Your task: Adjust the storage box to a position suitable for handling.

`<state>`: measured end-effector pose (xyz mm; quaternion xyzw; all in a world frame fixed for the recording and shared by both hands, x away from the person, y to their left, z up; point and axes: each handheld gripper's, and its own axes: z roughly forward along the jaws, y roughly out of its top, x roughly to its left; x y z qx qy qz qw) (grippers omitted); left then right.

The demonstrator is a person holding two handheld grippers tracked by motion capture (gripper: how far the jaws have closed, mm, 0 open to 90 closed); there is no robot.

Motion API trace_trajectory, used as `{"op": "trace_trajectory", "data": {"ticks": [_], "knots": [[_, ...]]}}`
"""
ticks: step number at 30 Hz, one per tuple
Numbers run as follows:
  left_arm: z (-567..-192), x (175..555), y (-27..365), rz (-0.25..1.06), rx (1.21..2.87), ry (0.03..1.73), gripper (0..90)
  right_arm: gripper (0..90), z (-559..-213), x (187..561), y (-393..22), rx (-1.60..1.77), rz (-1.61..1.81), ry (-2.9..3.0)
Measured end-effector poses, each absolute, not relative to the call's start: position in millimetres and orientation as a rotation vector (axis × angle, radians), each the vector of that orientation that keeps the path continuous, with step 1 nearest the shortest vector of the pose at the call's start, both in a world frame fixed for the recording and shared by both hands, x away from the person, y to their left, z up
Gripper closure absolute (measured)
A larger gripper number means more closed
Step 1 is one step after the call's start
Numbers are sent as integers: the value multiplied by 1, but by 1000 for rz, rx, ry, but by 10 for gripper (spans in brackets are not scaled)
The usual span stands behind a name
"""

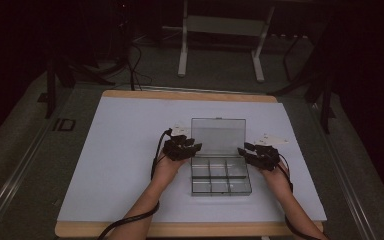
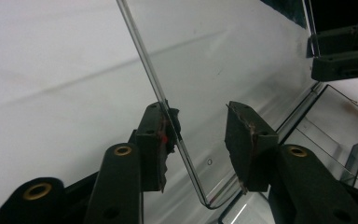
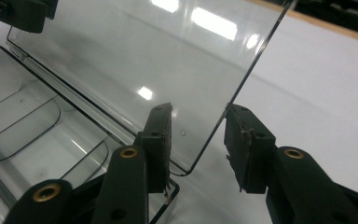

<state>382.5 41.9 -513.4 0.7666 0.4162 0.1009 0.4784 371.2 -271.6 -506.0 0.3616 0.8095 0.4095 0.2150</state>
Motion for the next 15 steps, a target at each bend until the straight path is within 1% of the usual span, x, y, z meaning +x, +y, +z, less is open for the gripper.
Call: {"op": "trace_trajectory", "data": {"ticks": [5,7,9,15], "knots": [[-516,386,43,209,1879,1059,576,599,-507,373,-273,1037,1130,2257],[-518,388,42,201,1889,1092,538,625,-507,373,-272,1037,1113,2262],[-521,390,43,175,1881,1112,509,623,-507,373,-270,1036,1113,2273],[-523,393,46,124,1873,1138,500,597,-505,373,-265,1037,1083,2276]]}}
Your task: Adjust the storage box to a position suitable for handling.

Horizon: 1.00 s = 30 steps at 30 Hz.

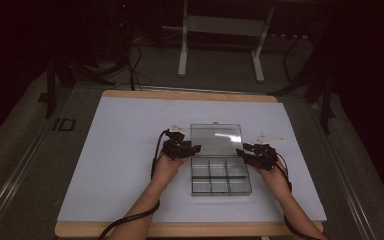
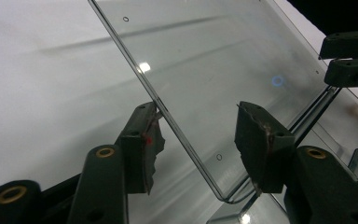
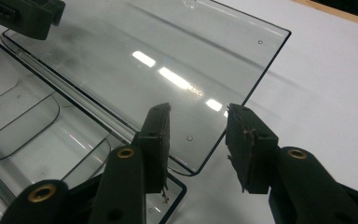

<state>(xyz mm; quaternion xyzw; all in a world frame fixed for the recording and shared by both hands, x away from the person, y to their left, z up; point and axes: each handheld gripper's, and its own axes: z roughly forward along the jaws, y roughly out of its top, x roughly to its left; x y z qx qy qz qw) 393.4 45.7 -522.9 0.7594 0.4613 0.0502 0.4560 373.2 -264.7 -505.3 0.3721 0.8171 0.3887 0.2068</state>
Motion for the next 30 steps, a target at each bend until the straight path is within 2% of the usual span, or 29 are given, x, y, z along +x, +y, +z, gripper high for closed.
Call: {"op": "trace_trajectory", "data": {"ticks": [2,8,11,13,14,17,23,30], "knots": [[-523,394,45,150,1903,1148,463,587,-505,374,-265,1043,1087,2280],[-523,392,48,173,1906,1144,445,542,-504,374,-266,1042,1086,2287],[-520,389,52,182,1907,1140,325,527,-502,375,-269,1045,1082,2293],[-518,387,53,197,1927,1127,174,512,-501,376,-273,1057,1088,2298],[-516,386,55,201,1932,1124,155,507,-500,376,-275,1061,1087,2296],[-513,382,58,198,1933,1106,136,493,-497,375,-281,1073,1085,2297],[-510,373,63,211,1977,1044,34,482,-494,374,-295,1085,1067,2307],[-511,360,70,217,1992,997,34,470,-489,370,-308,1090,1039,2335]]}}
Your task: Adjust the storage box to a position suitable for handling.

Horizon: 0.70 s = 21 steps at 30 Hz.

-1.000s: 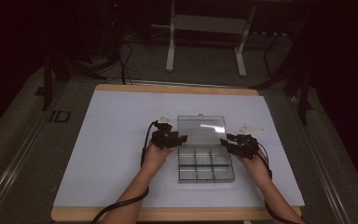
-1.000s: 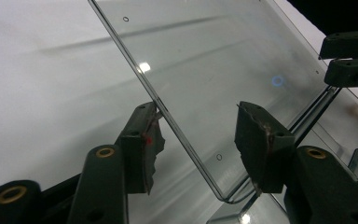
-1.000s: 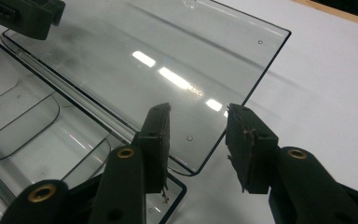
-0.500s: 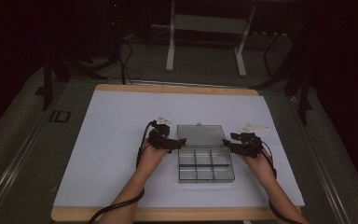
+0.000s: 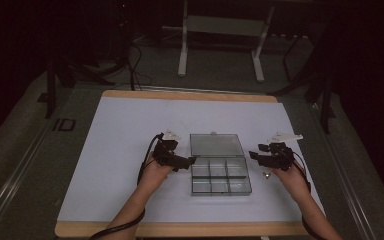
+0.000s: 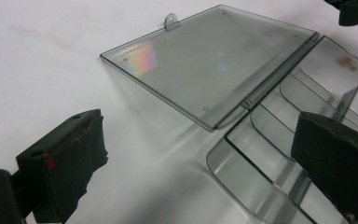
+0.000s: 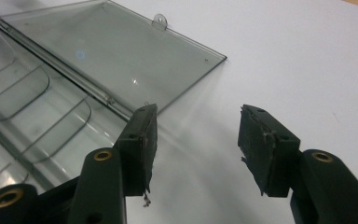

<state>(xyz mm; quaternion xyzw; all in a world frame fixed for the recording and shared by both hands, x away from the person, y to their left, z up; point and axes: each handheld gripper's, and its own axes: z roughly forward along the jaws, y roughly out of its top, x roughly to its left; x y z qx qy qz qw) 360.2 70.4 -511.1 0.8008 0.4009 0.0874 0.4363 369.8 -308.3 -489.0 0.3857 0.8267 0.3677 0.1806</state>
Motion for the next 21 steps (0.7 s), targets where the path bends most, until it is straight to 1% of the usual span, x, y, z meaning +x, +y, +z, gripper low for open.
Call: {"op": "trace_trajectory", "data": {"ticks": [11,16,21], "knots": [[-515,340,84,234,1975,962,34,457,-482,360,-325,1053,963,2424],[-517,331,90,240,1968,952,34,436,-479,357,-334,1040,908,2458],[-518,322,96,259,1958,943,34,458,-478,354,-340,1042,858,2500]]}}
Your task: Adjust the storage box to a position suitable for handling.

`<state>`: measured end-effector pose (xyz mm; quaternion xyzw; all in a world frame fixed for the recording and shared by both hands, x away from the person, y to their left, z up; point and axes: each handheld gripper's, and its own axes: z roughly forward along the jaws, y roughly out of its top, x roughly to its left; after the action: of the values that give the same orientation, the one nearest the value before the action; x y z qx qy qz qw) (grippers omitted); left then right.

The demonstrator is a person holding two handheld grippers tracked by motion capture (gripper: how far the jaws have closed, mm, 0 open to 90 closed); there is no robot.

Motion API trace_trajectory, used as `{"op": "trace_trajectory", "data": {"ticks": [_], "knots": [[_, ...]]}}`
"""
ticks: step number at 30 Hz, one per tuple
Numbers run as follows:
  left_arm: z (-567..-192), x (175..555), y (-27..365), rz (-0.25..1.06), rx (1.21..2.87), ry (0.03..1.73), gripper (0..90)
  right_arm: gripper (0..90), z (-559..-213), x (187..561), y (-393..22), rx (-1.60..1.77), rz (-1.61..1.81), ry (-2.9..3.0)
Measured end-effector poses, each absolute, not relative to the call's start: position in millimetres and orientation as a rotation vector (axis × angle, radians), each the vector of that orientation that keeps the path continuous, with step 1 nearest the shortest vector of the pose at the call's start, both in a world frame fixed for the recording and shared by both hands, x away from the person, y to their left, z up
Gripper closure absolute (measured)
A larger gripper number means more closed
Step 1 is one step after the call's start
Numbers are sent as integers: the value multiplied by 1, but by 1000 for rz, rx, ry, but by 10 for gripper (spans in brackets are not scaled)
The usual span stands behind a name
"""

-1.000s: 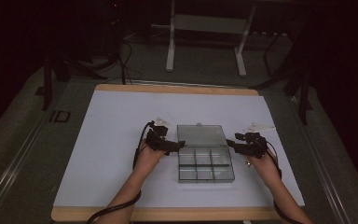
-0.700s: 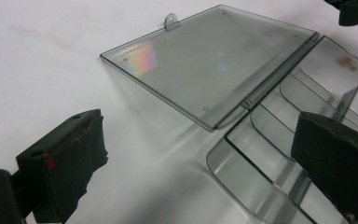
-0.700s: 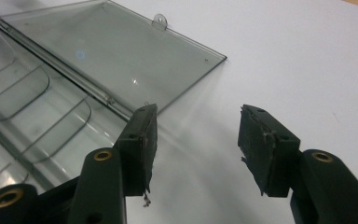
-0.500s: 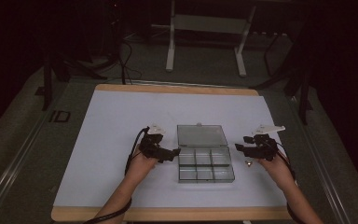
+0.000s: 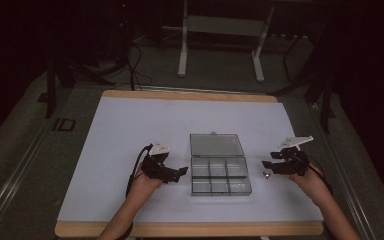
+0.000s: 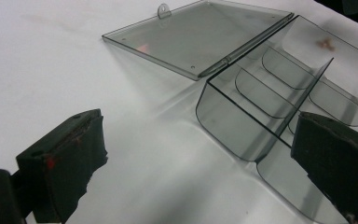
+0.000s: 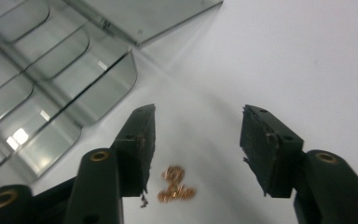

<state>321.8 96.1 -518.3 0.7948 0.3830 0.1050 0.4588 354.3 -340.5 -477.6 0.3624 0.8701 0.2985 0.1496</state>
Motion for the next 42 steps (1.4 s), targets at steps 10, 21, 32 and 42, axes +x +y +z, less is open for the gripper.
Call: {"op": "trace_trajectory", "data": {"ticks": [10,21,32,42], "knots": [[-520,303,101,271,1965,914,34,521,-484,349,-344,979,703,2646],[-524,291,104,276,1953,897,34,507,-498,354,-340,986,599,2738],[-526,290,105,268,1949,893,34,566,-508,360,-334,994,497,2783],[-529,290,107,273,1940,900,34,832,-507,362,-333,1005,477,2785]]}}
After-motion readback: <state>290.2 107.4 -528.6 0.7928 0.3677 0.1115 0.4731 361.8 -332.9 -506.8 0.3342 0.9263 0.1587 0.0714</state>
